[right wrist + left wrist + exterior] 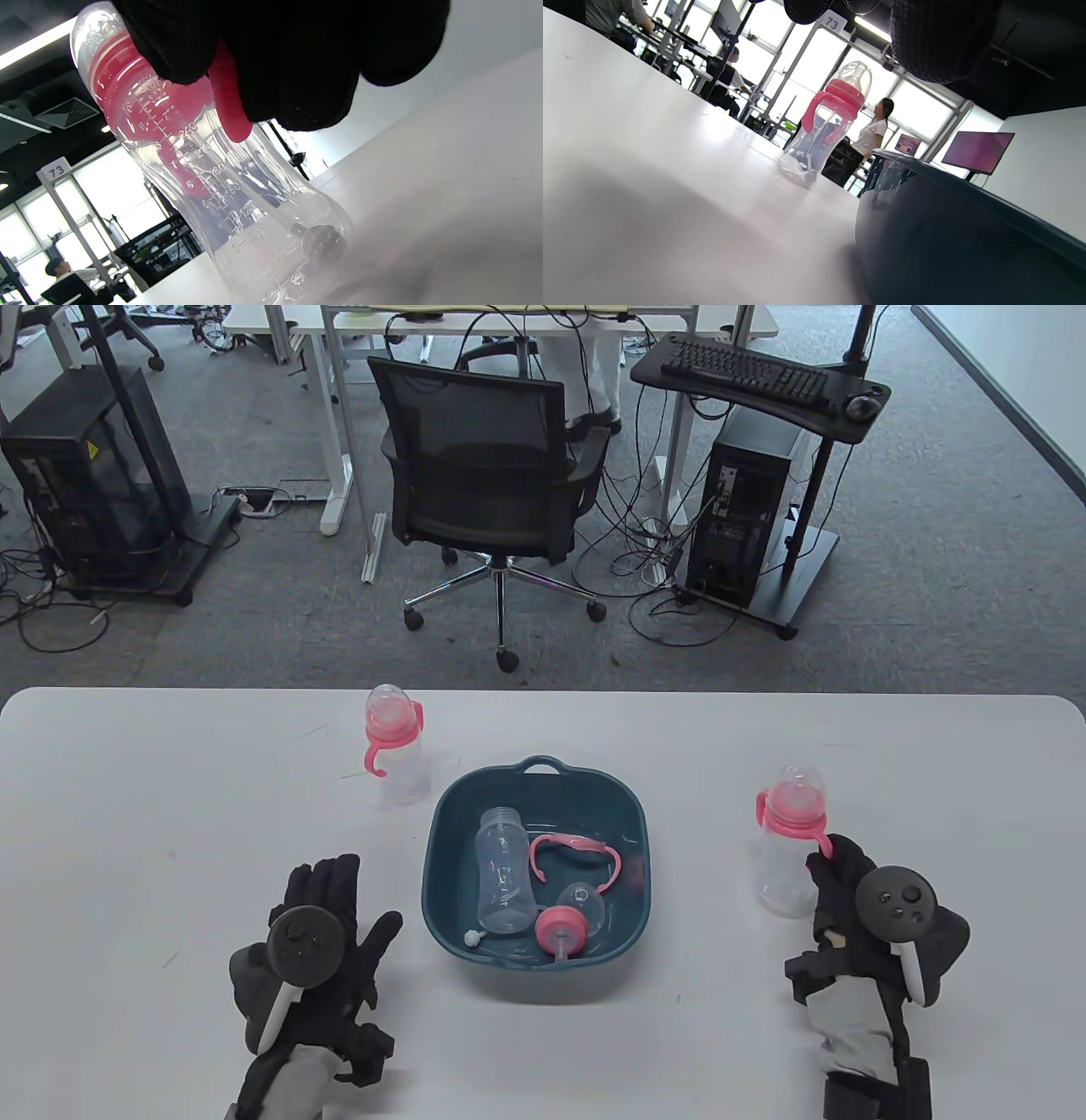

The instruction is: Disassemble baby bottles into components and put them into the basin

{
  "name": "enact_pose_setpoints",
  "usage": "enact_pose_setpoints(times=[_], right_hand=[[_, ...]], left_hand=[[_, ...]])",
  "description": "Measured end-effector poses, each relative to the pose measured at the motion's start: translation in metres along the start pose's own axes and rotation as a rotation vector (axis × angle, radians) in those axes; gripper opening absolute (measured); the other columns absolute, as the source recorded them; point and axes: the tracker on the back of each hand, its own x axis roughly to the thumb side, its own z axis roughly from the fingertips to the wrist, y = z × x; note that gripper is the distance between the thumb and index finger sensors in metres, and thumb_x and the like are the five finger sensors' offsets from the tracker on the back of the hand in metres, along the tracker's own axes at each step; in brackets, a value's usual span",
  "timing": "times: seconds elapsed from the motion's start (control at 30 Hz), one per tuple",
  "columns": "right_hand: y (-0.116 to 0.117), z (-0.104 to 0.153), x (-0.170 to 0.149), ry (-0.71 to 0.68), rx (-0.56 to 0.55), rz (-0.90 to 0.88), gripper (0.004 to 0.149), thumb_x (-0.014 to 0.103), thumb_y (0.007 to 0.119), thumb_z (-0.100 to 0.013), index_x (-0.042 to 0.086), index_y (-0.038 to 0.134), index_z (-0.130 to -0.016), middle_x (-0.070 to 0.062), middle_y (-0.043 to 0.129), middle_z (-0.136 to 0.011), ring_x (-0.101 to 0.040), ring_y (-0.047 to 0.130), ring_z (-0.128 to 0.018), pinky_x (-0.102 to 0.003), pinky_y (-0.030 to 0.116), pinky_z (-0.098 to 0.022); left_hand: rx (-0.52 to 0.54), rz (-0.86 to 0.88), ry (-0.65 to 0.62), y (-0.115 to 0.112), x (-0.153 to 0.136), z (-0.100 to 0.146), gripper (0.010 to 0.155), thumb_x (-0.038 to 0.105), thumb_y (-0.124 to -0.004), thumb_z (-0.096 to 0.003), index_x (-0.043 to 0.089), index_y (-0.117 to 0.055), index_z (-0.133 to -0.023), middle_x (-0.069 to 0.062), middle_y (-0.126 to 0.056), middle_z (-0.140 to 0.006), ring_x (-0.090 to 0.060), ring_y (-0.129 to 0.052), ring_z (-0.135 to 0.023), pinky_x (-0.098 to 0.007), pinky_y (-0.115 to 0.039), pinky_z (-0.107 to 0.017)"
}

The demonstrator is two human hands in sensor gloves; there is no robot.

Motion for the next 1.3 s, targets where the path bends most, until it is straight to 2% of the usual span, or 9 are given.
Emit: enact_pose_setpoints(times=[0.3, 0.53, 0.7, 0.9, 1.1, 1.23, 1.3], right_hand=[[-0.013, 0.019, 0.062, -0.209, -0.013, -0.083, 0.043, 0.034, 0.080, -0.052, 0.015, 0.078, -0.091, -0.012, 0.094, -0.076, -0.030, 0.096, -0.058, -0.052, 0.076, -0.049], [-0.009, 0.038, 0.114, -0.349, 0.026, -0.132, 0.043, 0.035, 0.080, -0.052, 0.015, 0.079, -0.091, -0.012, 0.095, -0.075, -0.030, 0.096, -0.057, -0.052, 0.076, -0.049], [0.003, 0.053, 0.147, -0.404, 0.073, -0.203, 0.043, 0.034, 0.080, -0.052, 0.014, 0.079, -0.091, -0.012, 0.094, -0.075, -0.030, 0.096, -0.057, -0.052, 0.075, -0.049], [0.020, 0.073, 0.185, -0.483, 0.132, -0.292, 0.044, 0.034, 0.080, -0.053, 0.014, 0.078, -0.091, -0.012, 0.094, -0.076, -0.030, 0.096, -0.058, -0.052, 0.075, -0.050], [0.040, 0.093, 0.220, -0.539, 0.244, -0.419, 0.044, 0.034, 0.080, -0.053, 0.014, 0.078, -0.092, -0.012, 0.094, -0.077, -0.031, 0.095, -0.059, -0.053, 0.074, -0.051], [0.048, 0.101, 0.239, -0.568, 0.279, -0.480, 0.043, 0.034, 0.079, -0.053, 0.015, 0.078, -0.092, -0.011, 0.094, -0.077, -0.030, 0.095, -0.060, -0.052, 0.074, -0.052], [0.052, 0.103, 0.246, -0.579, 0.318, -0.526, 0.043, 0.033, 0.078, -0.054, 0.015, 0.077, -0.093, -0.012, 0.093, -0.078, -0.031, 0.095, -0.061, -0.053, 0.073, -0.052]], left_hand=[[0.017, 0.067, -0.103, 0.003, 0.010, 0.004, 0.079, 0.058, -0.074, -0.0471, 0.040, -0.029, -0.110, 0.006, -0.030, -0.117, -0.029, -0.024, -0.118, -0.059, -0.024, -0.080], [0.026, 0.152, -0.161, 0.007, 0.013, 0.007, 0.079, 0.060, -0.073, -0.0468, 0.039, -0.030, -0.110, 0.005, -0.031, -0.116, -0.030, -0.025, -0.117, -0.059, -0.025, -0.080], [-0.005, 0.273, -0.216, 0.008, 0.022, 0.010, 0.082, 0.062, -0.074, -0.0457, 0.039, -0.030, -0.111, 0.004, -0.031, -0.117, -0.030, -0.025, -0.117, -0.059, -0.025, -0.079], [-0.047, 0.251, -0.270, 0.003, 0.033, 0.015, 0.088, 0.066, -0.074, -0.0432, 0.037, -0.026, -0.111, 0.003, -0.028, -0.117, -0.031, -0.029, -0.117, -0.060, -0.031, -0.079], [-0.098, 0.305, -0.272, -0.007, 0.038, 0.019, 0.095, 0.069, -0.075, -0.0403, 0.035, -0.024, -0.112, 0.000, -0.027, -0.117, -0.033, -0.029, -0.117, -0.060, -0.031, -0.079], [-0.085, 0.339, -0.274, -0.010, 0.042, 0.018, 0.100, 0.071, -0.077, -0.0378, 0.033, -0.021, -0.112, -0.001, -0.025, -0.117, -0.034, -0.028, -0.117, -0.061, -0.030, -0.079], [-0.064, 0.343, -0.265, -0.010, 0.042, 0.018, 0.102, 0.071, -0.078, -0.0373, 0.032, -0.020, -0.112, -0.001, -0.022, -0.117, -0.035, -0.022, -0.117, -0.061, -0.025, -0.079]])
